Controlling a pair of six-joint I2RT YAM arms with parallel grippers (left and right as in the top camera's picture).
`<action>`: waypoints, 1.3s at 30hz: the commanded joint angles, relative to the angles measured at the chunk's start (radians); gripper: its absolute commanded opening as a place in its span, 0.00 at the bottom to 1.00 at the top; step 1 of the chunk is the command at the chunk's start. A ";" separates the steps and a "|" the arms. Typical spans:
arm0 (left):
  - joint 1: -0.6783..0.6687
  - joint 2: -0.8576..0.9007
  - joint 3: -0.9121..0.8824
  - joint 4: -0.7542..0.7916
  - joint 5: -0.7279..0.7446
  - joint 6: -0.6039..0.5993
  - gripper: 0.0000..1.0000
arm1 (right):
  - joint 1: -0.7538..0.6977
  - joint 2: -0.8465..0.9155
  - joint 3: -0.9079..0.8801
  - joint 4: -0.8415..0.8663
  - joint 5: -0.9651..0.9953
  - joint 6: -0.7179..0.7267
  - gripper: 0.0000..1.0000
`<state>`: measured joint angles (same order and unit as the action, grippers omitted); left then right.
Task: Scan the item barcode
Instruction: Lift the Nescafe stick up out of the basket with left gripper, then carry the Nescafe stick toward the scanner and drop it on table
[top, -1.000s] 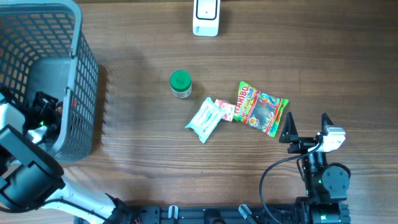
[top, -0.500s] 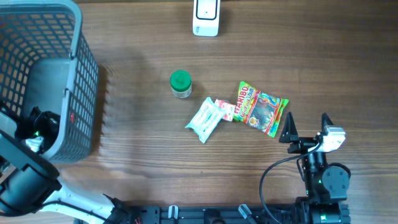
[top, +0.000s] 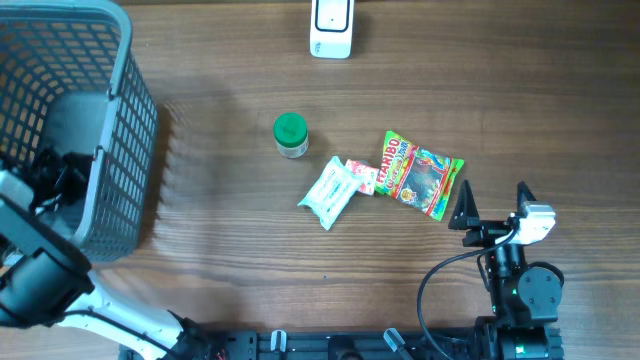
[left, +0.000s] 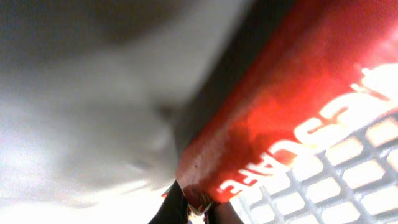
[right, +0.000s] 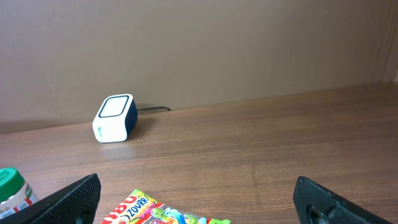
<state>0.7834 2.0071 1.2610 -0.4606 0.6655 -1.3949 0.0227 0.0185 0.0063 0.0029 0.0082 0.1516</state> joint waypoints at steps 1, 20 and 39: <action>-0.090 -0.035 0.117 0.007 0.052 0.025 0.04 | -0.003 -0.005 -0.001 0.004 0.006 -0.014 1.00; -0.273 -0.678 0.207 0.024 -0.043 -0.011 0.04 | -0.003 -0.005 -0.001 0.004 0.006 -0.014 1.00; -1.350 -0.624 -0.097 -0.709 -0.929 0.029 0.04 | -0.003 -0.005 -0.001 0.004 0.006 -0.014 1.00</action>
<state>-0.5251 1.2743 1.2613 -1.1721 -0.2226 -1.0904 0.0227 0.0185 0.0063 0.0032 0.0082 0.1516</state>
